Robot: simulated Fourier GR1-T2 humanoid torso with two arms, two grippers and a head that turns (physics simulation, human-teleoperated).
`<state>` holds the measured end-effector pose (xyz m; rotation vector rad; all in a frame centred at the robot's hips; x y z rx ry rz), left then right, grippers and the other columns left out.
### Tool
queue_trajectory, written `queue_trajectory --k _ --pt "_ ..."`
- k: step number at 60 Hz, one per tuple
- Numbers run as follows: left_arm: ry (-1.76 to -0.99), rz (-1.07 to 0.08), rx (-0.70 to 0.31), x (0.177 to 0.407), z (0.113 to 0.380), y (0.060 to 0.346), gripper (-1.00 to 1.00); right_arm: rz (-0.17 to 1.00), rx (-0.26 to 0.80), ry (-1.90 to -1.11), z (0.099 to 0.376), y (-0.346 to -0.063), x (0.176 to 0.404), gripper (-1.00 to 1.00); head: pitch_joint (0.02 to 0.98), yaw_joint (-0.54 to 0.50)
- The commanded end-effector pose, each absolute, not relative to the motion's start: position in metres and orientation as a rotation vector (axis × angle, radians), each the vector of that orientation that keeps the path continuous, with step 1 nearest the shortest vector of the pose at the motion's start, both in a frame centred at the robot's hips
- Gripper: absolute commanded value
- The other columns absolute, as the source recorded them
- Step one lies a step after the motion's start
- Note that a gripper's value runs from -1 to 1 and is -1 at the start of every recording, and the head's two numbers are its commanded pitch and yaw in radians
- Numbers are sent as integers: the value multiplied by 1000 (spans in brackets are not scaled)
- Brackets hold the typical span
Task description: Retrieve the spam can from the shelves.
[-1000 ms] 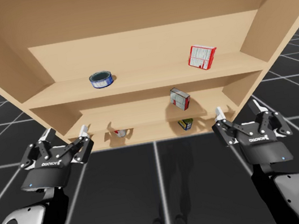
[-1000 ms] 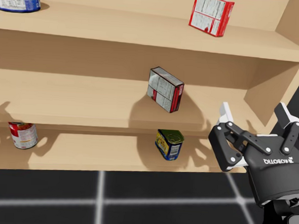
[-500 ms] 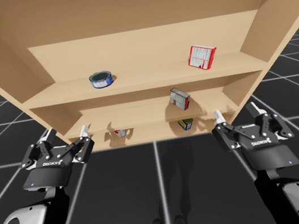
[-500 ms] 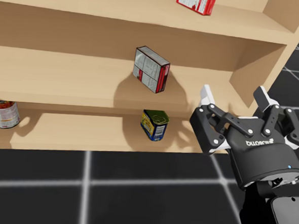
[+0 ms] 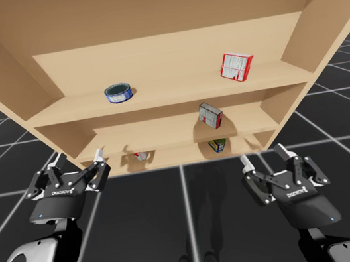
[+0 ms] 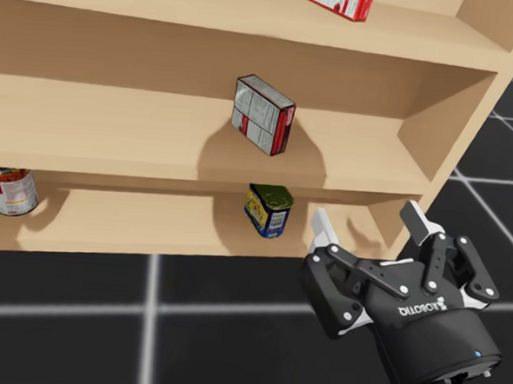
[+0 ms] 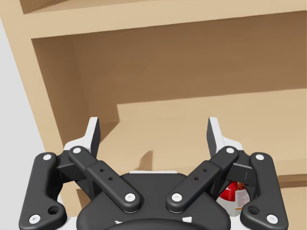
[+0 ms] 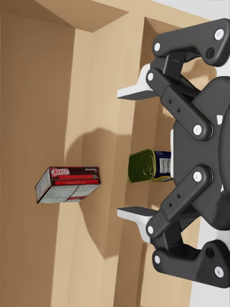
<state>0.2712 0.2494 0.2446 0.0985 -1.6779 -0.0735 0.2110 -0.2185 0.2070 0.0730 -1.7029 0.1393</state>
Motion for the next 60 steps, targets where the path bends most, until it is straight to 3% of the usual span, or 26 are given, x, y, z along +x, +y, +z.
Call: queue_trajectory --k 1,18,60 --pt "-1686 -72 94 272 244 250 -1000 142 68 -1677 182 -215 215 -1000 710 -228" --pt "-1689 -72 90 273 244 251 -1000 114 126 -1586 156 -208 245 -1000 708 -231" --pt "-1694 -72 95 275 244 254 -1000 114 106 -1475 126 -189 321 -1000 713 -238"
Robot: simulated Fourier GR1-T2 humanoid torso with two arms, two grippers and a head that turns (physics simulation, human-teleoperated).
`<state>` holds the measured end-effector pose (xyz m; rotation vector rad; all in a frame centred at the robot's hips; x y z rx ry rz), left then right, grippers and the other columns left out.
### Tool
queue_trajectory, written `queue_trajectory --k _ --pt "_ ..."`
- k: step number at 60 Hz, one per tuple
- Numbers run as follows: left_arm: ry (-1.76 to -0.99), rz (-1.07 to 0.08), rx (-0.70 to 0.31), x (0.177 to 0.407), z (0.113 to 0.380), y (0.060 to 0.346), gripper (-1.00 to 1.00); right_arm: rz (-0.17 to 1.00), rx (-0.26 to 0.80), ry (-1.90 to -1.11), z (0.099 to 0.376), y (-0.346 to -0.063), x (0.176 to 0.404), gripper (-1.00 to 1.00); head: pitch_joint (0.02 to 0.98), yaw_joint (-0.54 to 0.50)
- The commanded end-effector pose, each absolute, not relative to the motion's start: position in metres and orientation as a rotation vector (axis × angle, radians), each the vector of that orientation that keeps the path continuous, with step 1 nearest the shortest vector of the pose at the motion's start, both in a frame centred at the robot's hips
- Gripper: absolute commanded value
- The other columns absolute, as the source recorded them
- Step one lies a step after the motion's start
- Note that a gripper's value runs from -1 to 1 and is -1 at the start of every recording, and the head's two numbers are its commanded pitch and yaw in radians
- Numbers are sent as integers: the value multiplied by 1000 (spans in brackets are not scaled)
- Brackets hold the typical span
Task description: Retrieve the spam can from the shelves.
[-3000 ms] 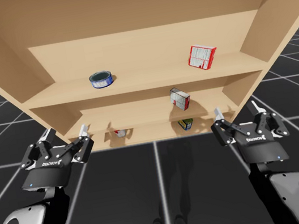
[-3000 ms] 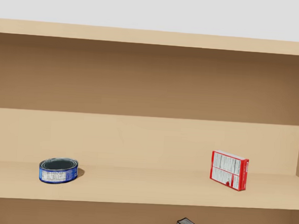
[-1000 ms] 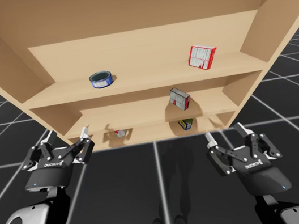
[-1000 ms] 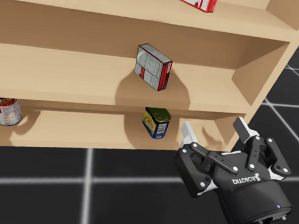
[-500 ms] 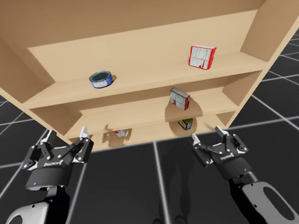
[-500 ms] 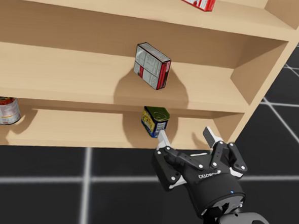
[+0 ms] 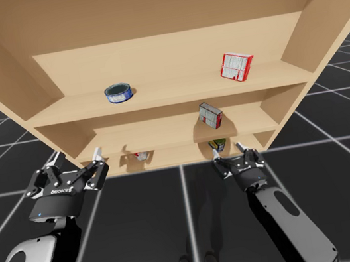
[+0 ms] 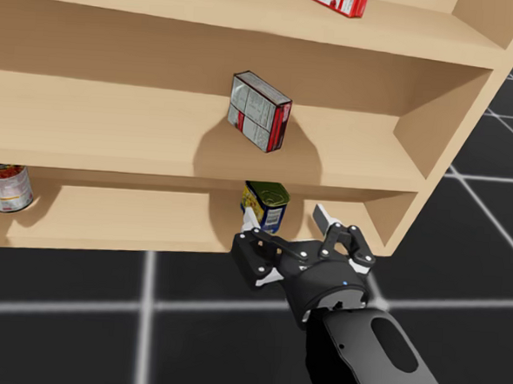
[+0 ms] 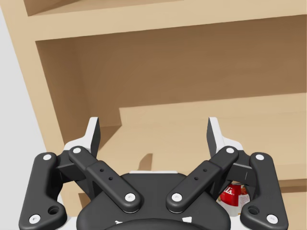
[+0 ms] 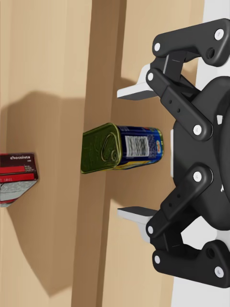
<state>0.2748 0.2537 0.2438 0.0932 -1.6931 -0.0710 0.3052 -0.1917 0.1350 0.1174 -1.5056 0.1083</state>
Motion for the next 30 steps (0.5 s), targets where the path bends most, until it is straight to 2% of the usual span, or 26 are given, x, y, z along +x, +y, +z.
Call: queue_trajectory --k 1,30 --pt "-1694 -71 96 275 244 254 -1000 115 104 -1471 125 -188 323 -1000 713 -238" --pt "-1694 -71 100 275 245 256 -1000 119 50 -1435 115 -179 359 -1000 712 -231"
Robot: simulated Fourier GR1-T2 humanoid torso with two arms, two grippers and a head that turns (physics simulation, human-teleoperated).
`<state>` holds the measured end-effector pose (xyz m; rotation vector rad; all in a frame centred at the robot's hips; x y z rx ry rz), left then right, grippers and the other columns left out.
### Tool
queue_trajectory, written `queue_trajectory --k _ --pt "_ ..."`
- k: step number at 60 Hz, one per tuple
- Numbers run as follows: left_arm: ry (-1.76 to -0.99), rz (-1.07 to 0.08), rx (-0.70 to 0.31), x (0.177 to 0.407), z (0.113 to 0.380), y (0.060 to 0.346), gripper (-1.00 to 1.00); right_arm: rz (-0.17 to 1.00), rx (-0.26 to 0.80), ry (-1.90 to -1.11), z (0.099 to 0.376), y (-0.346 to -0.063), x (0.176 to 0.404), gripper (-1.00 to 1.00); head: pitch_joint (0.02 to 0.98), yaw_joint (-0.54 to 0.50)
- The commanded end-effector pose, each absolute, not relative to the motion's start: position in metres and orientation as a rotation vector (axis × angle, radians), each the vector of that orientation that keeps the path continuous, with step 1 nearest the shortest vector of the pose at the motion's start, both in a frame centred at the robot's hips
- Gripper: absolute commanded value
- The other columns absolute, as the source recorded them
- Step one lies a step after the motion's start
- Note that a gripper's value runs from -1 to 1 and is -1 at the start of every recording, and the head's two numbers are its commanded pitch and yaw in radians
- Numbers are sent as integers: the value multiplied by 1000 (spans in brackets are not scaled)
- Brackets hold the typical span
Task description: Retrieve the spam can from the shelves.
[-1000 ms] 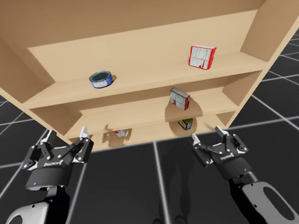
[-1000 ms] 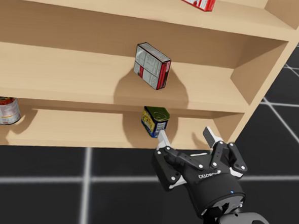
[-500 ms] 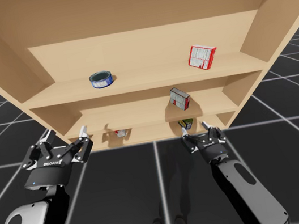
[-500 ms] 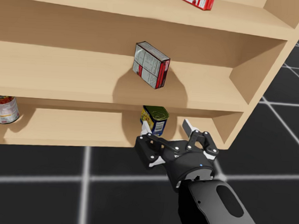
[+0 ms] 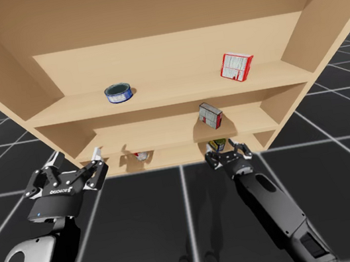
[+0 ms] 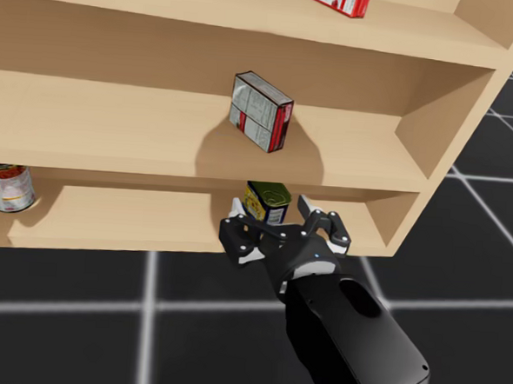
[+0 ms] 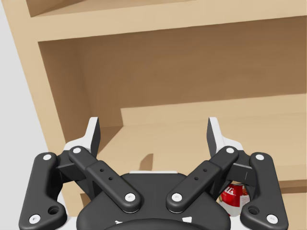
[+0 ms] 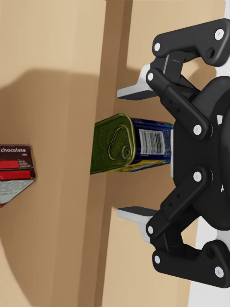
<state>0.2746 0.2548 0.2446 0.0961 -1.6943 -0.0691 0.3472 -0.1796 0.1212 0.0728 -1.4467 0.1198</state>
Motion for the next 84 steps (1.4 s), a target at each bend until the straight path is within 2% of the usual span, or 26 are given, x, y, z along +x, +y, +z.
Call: queue_trajectory --k 1,14,30,31,35,36,45,59,69,84 --pt "-1694 -71 100 275 245 256 -1000 119 50 -1435 115 -179 359 -1000 712 -231" --pt "-1690 -74 103 275 244 256 -1000 122 56 -1411 106 -177 371 -1000 709 -230" --pt "-1688 -78 106 276 243 255 -1000 172 51 -1407 100 -176 372 -1000 708 -233" --pt "-1687 -78 107 276 243 255 -1000 170 57 -1408 100 -175 372 -937 708 -233" --pt "-1687 -79 107 276 243 255 -1000 166 54 -1402 98 -175 370 968 707 -236" --pt "-1687 -79 108 276 243 255 -1000 158 56 -1399 97 -175 370 1000 707 -237" --pt "-1687 -81 111 276 243 255 -1000 147 49 -1401 97 -179 369 1000 705 -237" --pt "-1690 -78 111 276 243 255 -1000 126 -30 -1493 113 -191 359 1000 698 -238" --pt "-1689 -76 113 276 243 256 -1000 152 -76 -1532 119 -196 341 1000 690 -235" --pt "-1689 -76 113 276 243 257 -1000 174 -75 -1542 126 -200 308 1000 682 -236"
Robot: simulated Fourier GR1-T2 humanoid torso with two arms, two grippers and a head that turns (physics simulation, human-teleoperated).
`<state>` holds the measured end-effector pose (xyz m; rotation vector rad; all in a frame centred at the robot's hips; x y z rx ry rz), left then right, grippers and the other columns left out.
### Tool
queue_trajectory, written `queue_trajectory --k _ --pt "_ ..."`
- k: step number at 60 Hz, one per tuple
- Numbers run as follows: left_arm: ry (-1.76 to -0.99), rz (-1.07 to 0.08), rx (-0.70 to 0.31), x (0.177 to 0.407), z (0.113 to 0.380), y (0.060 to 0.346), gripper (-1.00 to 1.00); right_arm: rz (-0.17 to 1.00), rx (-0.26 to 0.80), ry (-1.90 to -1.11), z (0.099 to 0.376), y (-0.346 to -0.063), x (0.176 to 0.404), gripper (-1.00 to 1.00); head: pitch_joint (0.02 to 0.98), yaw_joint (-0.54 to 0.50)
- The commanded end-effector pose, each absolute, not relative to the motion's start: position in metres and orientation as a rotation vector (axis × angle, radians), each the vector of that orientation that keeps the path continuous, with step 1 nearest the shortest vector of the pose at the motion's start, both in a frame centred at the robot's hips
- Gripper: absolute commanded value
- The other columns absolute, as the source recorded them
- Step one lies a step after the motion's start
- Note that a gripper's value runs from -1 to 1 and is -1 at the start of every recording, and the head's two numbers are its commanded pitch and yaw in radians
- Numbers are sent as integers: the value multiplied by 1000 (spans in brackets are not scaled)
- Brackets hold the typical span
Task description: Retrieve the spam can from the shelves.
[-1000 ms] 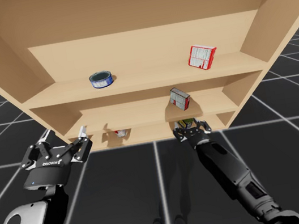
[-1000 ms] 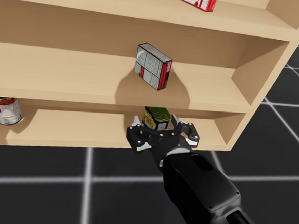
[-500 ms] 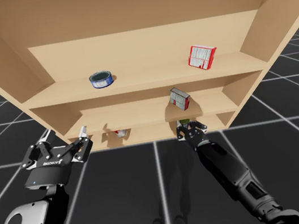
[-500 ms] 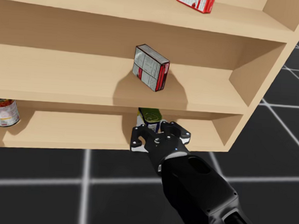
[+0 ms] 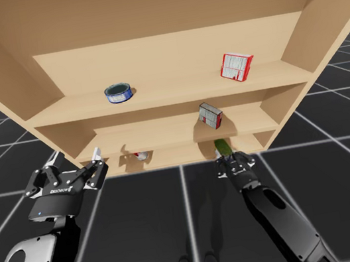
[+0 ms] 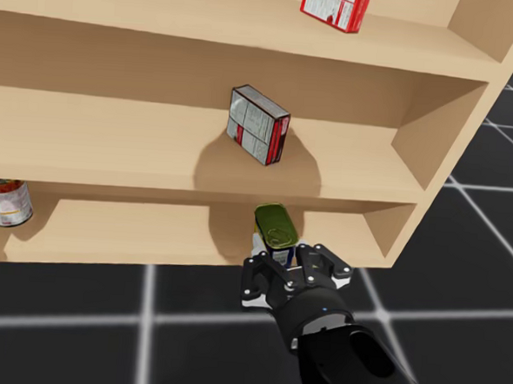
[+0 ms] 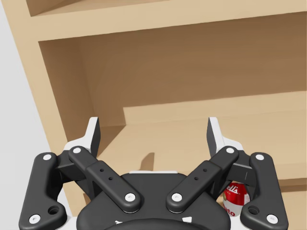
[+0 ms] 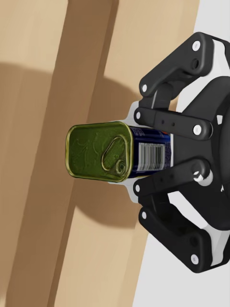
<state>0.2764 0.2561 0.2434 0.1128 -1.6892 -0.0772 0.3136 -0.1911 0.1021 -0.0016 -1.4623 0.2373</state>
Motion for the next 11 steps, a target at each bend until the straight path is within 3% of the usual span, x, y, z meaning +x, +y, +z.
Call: queue_trajectory --k 1,11 --pt "-1689 -76 113 276 243 257 -1000 174 -73 -1544 126 -200 306 1000 682 -235" --pt "-1689 -77 114 276 243 256 -1000 194 -80 -1587 139 -204 276 1000 676 -231"
